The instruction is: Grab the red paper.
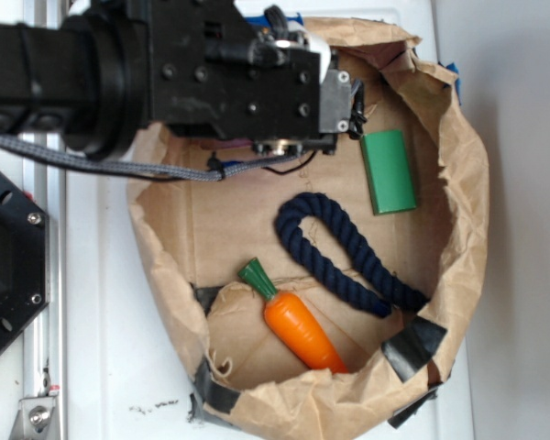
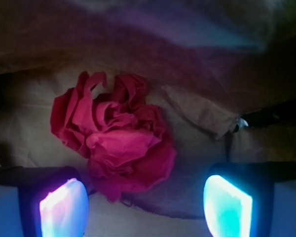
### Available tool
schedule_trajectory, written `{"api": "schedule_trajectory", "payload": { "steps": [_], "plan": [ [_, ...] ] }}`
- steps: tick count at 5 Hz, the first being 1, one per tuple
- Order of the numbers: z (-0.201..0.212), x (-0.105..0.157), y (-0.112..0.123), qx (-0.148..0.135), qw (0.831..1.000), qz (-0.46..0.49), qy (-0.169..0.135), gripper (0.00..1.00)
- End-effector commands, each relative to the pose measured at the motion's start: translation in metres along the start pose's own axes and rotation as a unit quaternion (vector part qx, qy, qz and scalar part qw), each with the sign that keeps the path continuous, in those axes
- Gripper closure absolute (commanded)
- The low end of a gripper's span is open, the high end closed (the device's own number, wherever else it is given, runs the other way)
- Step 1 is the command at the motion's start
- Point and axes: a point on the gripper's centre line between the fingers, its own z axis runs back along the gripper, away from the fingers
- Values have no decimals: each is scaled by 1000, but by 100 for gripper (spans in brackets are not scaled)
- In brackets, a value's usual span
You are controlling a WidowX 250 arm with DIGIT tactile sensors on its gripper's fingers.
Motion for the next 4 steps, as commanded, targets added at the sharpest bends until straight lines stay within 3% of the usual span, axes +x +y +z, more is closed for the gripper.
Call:
{"api": "schedule_trajectory", "payload": {
  "steps": [1,4],
  "plan": [
    [13,4,1,-35,999,8,-14,0],
    [-5,10,-12,-57,998,1,-30,0]
  ]
}}
